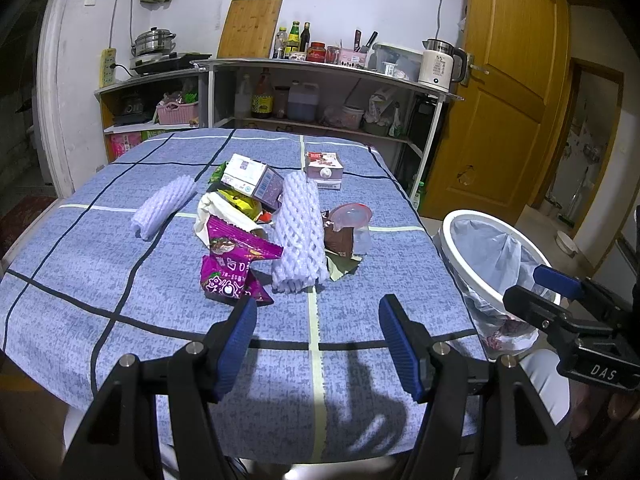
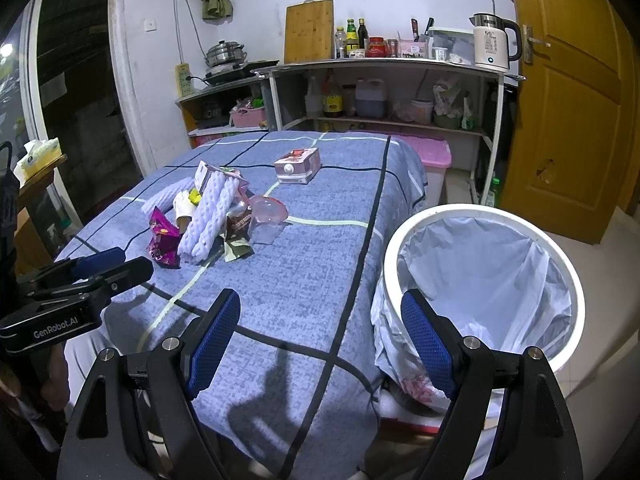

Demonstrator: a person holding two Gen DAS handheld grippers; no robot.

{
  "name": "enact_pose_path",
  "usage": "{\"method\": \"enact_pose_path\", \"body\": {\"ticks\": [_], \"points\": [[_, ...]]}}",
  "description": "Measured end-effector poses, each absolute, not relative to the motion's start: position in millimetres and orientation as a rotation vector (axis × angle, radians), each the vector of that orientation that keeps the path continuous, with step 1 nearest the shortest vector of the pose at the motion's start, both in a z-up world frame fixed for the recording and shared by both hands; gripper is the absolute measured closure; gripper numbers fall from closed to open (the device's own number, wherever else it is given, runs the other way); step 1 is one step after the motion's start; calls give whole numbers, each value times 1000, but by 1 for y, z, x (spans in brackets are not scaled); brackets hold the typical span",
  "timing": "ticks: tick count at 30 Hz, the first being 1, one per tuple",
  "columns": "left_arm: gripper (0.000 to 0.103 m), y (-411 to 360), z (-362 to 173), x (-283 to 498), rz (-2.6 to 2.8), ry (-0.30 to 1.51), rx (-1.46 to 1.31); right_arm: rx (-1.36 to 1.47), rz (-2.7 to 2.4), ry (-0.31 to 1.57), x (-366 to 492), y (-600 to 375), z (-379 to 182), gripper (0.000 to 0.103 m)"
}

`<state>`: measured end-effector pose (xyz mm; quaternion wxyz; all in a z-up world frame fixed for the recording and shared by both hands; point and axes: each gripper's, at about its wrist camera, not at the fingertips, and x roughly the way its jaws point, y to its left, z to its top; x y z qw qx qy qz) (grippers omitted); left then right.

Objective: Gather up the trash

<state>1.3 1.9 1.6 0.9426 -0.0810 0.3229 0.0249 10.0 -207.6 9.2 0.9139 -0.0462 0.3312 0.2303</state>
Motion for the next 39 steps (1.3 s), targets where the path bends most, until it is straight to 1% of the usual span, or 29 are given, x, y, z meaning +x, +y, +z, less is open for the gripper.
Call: {"method": "enact_pose_path", "body": {"ticks": [39], "points": [[37, -5, 2, -1, 50, 657, -170, -96, 475, 682, 9, -207, 9, 20]]}}
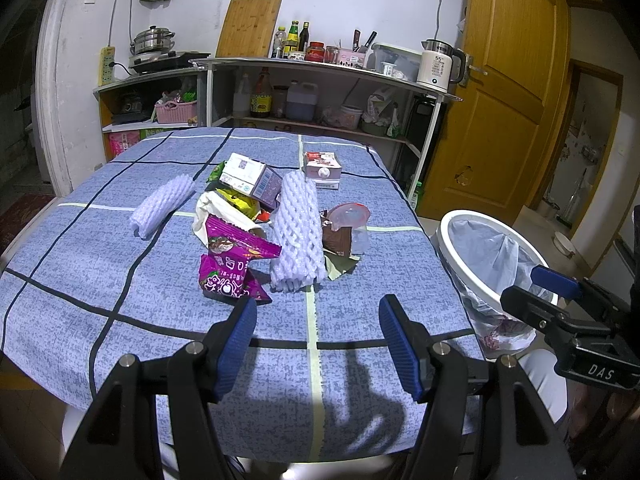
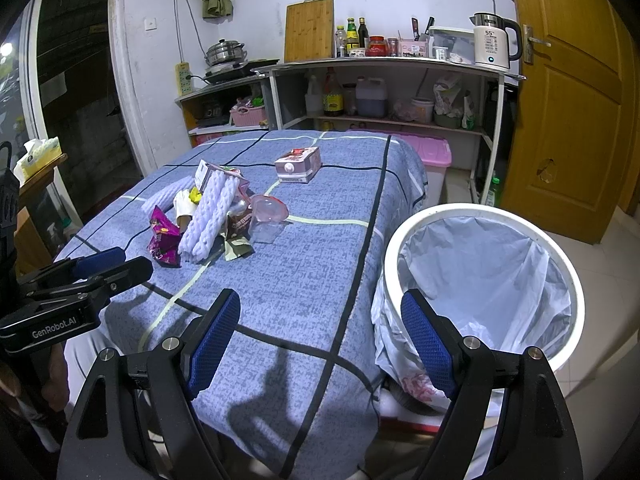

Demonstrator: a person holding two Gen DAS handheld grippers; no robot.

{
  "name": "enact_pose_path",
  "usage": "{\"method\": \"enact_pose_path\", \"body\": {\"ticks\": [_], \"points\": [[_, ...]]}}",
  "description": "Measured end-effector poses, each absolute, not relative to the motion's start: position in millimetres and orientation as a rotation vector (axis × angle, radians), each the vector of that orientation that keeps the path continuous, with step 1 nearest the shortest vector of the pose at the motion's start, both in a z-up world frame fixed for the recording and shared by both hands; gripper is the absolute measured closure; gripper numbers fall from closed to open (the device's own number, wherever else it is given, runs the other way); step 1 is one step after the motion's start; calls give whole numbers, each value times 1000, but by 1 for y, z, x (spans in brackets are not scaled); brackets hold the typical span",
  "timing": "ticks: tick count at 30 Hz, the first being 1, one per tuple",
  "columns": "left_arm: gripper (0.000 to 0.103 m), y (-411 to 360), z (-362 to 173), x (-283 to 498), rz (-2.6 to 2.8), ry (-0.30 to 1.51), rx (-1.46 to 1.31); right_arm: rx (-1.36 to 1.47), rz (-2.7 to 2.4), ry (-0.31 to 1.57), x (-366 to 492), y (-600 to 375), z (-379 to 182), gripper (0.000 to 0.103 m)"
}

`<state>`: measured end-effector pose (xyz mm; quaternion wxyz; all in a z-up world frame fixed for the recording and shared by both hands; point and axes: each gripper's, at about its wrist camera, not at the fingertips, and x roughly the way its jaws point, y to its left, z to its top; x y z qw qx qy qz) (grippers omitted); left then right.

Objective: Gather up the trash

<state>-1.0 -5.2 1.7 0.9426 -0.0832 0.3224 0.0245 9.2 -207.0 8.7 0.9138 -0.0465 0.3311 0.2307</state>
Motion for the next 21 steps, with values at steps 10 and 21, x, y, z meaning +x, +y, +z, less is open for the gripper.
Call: {"method": "enact_pose_path", "body": {"ticks": [10, 21], "points": [[37, -5, 2, -1, 49, 657, -171, -96, 475, 682, 9, -206, 9, 20], [37, -8, -2, -1, 53, 666, -171, -100, 480, 685, 11, -205, 7, 20]]}}
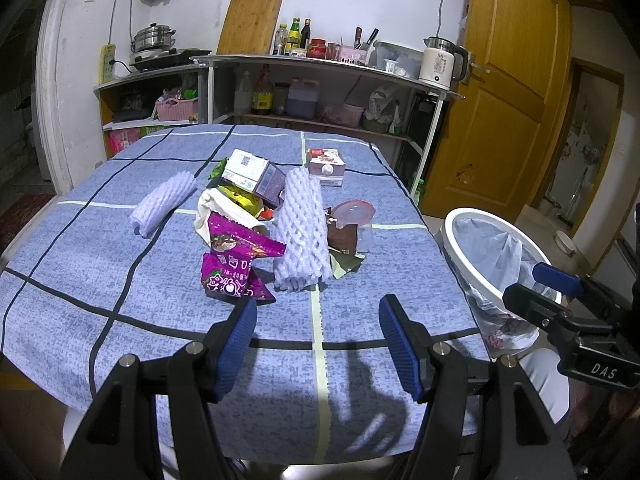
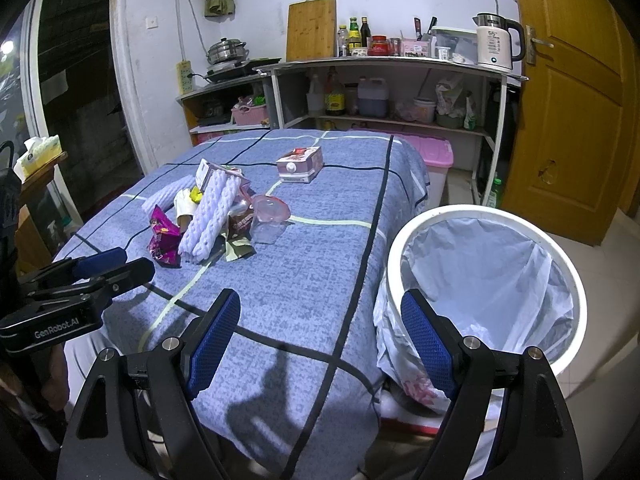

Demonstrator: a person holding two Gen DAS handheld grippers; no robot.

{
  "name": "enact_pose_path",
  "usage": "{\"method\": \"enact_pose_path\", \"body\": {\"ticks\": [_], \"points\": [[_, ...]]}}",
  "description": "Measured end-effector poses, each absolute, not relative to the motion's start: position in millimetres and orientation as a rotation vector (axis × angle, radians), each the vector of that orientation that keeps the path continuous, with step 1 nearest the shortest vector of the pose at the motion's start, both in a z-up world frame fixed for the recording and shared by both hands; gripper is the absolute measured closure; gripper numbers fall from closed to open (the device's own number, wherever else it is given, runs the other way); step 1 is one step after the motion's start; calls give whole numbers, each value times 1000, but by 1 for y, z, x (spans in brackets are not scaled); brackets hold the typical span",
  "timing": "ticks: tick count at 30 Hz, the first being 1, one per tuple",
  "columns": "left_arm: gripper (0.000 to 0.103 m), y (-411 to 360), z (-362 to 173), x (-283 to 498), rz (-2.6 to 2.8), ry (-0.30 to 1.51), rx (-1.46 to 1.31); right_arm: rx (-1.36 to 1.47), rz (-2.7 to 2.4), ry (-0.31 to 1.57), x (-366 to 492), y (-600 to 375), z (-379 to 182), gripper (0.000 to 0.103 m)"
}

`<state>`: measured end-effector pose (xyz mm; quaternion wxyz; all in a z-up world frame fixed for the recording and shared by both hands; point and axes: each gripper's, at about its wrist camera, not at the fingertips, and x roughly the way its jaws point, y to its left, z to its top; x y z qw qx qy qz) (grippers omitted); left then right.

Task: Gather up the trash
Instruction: 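Grasp the purple snack wrapper with the left gripper while the right grasps the white foam net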

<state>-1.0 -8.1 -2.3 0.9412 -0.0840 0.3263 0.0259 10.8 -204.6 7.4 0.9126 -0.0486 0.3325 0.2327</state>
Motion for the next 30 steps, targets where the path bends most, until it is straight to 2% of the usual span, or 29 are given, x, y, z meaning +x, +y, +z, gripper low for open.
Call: {"method": "enact_pose_path", "body": {"ticks": [11, 15, 26, 28, 30], "points": [[36, 16, -12, 14, 100, 690, -197, -67, 539, 725, 33, -189, 1, 20], [32, 30, -14, 23, 117, 694, -213, -81, 567, 734, 42, -174, -1, 20], [32, 60, -28, 48, 143, 722, -220, -80, 635, 771, 75, -136, -6, 20], [33, 61, -32, 52, 133, 732, -219, -74, 645, 772, 77, -132, -6, 20], [40, 61, -34, 54, 122, 738, -218, -64, 651, 787, 81, -129, -8, 20]]}}
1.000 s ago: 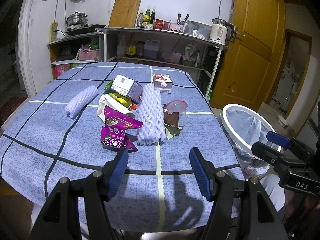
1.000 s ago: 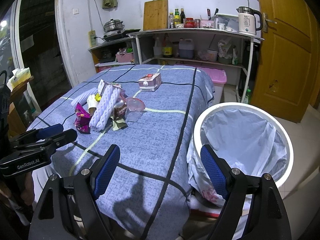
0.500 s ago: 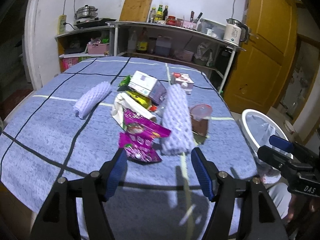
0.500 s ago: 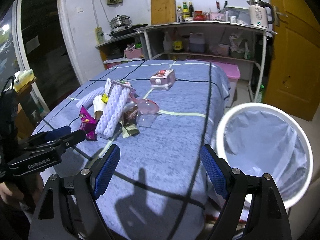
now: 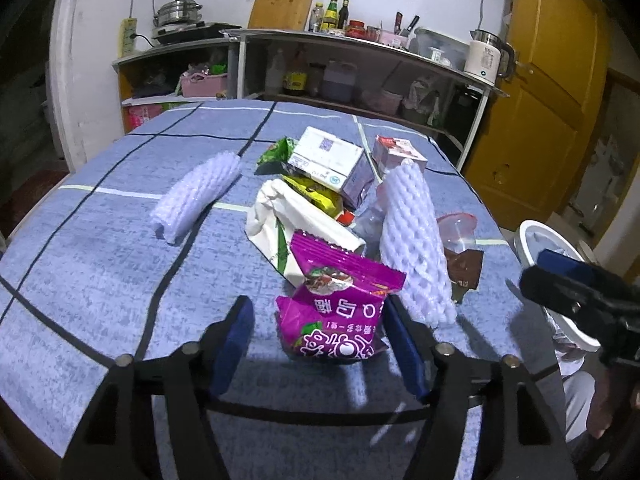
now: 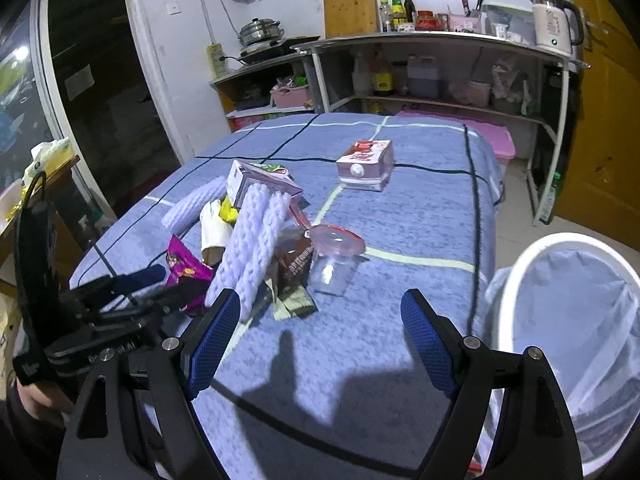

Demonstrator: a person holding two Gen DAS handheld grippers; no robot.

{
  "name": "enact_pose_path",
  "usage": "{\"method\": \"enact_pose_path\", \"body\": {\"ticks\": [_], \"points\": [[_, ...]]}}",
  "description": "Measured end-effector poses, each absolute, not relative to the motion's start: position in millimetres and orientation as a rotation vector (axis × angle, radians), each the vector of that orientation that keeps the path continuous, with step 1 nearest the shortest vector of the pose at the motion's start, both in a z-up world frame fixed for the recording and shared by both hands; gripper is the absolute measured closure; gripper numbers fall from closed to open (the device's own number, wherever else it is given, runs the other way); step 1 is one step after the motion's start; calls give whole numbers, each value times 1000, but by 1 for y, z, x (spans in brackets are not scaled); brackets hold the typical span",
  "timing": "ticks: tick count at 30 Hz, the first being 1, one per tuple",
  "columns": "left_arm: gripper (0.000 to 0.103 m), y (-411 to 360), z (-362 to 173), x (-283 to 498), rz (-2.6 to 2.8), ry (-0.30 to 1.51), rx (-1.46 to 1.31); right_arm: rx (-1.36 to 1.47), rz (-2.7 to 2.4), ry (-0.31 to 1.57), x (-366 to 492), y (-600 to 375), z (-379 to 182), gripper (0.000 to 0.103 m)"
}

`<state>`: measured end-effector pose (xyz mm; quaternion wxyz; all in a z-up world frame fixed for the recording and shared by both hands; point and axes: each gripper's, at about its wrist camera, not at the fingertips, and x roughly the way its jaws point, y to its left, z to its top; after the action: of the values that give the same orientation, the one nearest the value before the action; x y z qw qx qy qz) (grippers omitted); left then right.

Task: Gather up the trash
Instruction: 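Grasp the purple snack wrapper with the left gripper while the right grasps the white foam net, then carry both items over the bin and open both grippers to drop them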

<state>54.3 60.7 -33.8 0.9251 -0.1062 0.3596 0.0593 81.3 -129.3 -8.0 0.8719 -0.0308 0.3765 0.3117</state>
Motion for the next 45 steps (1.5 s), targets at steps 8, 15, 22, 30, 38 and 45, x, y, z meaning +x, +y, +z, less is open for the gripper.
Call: {"method": "enact_pose_path", "body": {"ticks": [8, 15, 22, 30, 38, 45], "points": [[60, 65, -37, 54, 114, 734, -236, -42, 668, 815, 93, -113, -7, 34], [63, 81, -33, 43, 137, 705, -267, -74, 733, 804, 92, -81, -1, 46], [64, 94, -32, 35, 153, 686, -293, -115, 760, 818, 94, -51, -7, 50], [64, 106, -36, 30, 153, 680, -318, -169, 703, 889, 110, -33, -28, 59], [64, 108, -36, 27, 154, 674, -315, -188, 700, 870, 105, -34, -23, 74], [64, 99, -24, 22, 142, 656, -303, -138, 721, 826, 91, -54, -2, 75]]}}
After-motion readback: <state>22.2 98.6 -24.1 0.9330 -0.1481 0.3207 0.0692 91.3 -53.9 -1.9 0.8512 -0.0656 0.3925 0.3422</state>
